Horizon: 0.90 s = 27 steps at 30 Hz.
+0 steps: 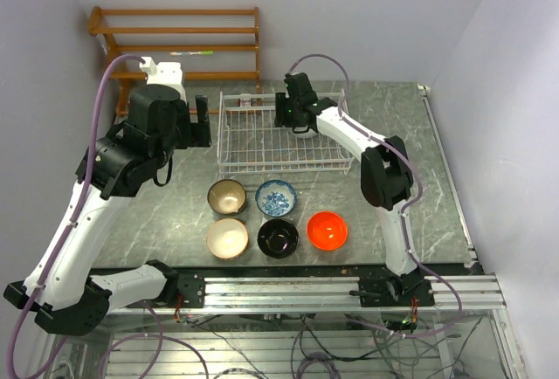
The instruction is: Load the bowls into the dish rack
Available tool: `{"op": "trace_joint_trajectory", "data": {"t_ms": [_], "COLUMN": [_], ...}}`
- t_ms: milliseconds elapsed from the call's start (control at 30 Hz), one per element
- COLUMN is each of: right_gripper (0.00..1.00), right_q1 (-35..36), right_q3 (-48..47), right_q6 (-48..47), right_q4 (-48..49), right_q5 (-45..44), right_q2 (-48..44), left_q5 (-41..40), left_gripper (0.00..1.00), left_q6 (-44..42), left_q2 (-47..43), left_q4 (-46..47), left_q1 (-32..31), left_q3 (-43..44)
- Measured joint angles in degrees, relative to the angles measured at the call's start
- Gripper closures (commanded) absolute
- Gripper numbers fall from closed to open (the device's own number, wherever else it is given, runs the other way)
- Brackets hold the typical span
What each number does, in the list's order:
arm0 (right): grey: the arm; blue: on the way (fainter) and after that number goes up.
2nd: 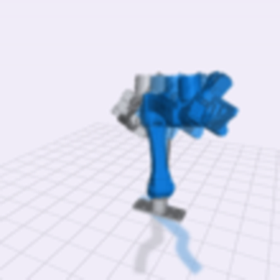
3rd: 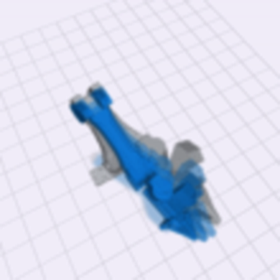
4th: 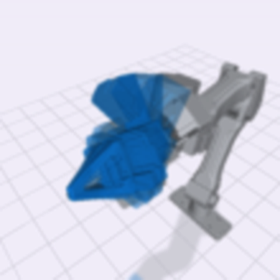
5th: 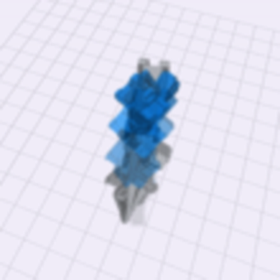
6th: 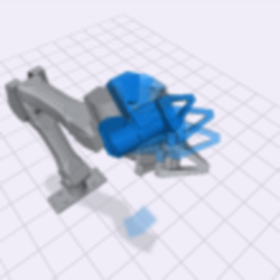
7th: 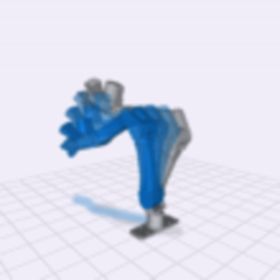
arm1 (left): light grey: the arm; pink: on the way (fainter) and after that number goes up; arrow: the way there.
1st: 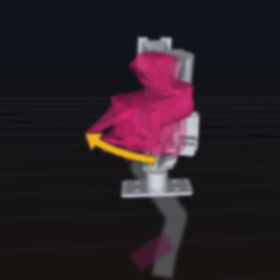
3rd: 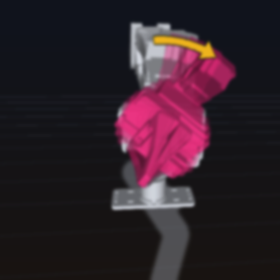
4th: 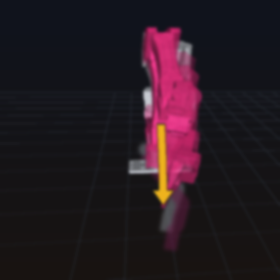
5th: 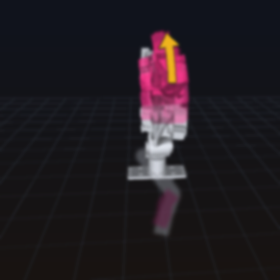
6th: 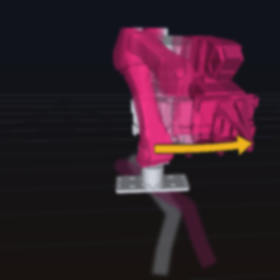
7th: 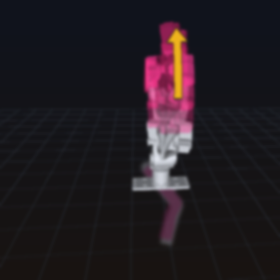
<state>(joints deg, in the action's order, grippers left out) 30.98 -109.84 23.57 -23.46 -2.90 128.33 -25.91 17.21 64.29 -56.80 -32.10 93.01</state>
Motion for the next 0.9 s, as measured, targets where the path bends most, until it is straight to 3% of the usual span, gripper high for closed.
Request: {"op": "trace_joint_trajectory", "data": {"t_ms": [500,900], "right_gripper": [0.52,0.48], "right_q1": [-6.54,-4.98], "right_q3": [2.08,5.51], "right_q6": [0.96,-3.39], "right_q4": [-1.11,-1.75], "right_q5": [-5.95,5.14], "right_q2": [-1.07,-11.74], "left_q5": [0.24,-0.07], "left_gripper": [0.01,0.01], "left_q6": [0.42,0.52], "left_q2": [0.87,1.29], "left_q4": [0.72,0.85], "left_q1": [0.00,0.00], "left_q3": [-0.94,-0.94]}}
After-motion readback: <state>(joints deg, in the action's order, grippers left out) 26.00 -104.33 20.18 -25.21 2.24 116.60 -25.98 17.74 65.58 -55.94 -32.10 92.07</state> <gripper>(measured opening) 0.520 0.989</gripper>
